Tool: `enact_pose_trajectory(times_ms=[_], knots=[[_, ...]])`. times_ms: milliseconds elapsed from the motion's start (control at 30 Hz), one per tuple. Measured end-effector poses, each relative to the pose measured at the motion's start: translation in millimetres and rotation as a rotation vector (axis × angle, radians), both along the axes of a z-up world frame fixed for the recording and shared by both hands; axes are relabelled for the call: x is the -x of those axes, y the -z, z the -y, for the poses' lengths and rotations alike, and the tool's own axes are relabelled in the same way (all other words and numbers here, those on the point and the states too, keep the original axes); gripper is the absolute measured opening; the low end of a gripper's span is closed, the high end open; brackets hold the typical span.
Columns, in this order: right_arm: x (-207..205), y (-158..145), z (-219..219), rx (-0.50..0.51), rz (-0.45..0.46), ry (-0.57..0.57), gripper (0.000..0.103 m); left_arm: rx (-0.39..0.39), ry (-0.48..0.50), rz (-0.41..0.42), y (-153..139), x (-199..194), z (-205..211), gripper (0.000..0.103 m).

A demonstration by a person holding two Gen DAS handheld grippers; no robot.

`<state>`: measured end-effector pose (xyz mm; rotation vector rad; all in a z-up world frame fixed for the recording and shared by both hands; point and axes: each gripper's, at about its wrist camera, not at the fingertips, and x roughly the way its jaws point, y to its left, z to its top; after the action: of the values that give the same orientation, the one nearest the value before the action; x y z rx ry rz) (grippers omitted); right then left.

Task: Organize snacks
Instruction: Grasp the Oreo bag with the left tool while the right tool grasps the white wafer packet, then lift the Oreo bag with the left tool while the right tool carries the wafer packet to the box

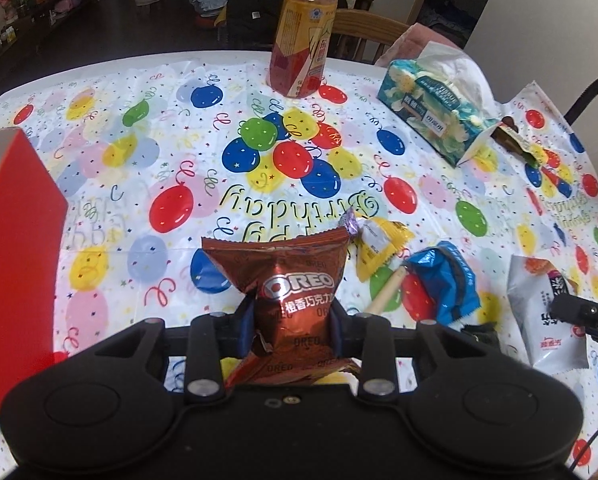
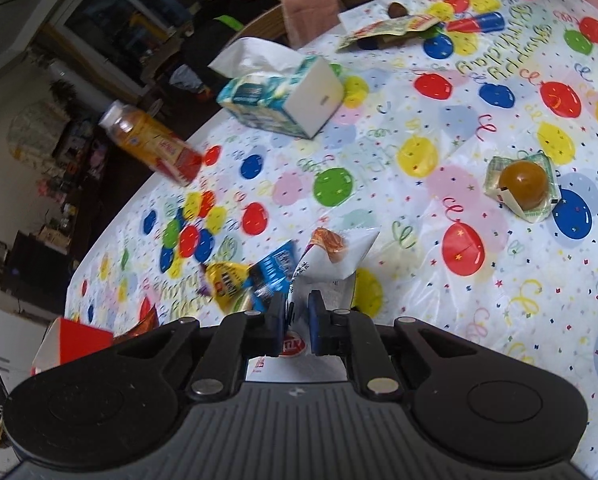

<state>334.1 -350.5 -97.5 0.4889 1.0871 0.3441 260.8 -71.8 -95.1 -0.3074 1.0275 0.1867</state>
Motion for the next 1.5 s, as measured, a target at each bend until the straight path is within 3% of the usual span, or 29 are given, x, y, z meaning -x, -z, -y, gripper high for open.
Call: enact_pose_trajectory(times_ms=[333, 600, 833, 933, 1033, 1067, 1100, 1367, 1500], knots=[[28.2, -28.9, -32.7, 0.064, 0.078, -0.105, 0.008, 0.013, 0.026, 0.029, -24.9, 34.0, -18.3, 0.033], [40.0, -15.6, -45.8, 0.117, 0.035, -0.13, 0.009, 0.012, 0.051, 0.037, -27.3, 54.8, -36.2, 0.033], [50.9, 15.4, -65.2, 0.17, -0.022, -0.145, 0.011, 0.015, 0.082, 0.04, -28.9, 67.2, -48.5, 0.033], [53.3, 25.4, -77.0, 0.205, -0.031, -0.147, 0.019, 0.019, 0.092, 0.041, -29.2, 70.7, -53.3, 0.033], [54.8, 33.6, -90.5, 0.25, -0.035, -0.14, 0.042, 0.026, 0.098, 0.037, -28.4, 73.9, -58.4, 0.033], [55.2, 36.3, -95.0, 0.271, -0.033, -0.136, 0.056, 0.027, 0.103, 0.037, -28.4, 74.6, -59.6, 0.033], [54.6, 39.0, -99.3, 0.29, -0.03, -0.13, 0.06, 0.026, 0.106, 0.037, -28.5, 75.4, -61.0, 0.033], [51.4, 56.3, -120.2, 0.354, -0.053, -0.115, 0.06, 0.02, 0.118, 0.041, -30.2, 82.6, -71.5, 0.033], [52.3, 58.6, -123.3, 0.392, -0.049, -0.108, 0.038, 0.025, 0.115, 0.04, -29.5, 86.3, -77.4, 0.033]])
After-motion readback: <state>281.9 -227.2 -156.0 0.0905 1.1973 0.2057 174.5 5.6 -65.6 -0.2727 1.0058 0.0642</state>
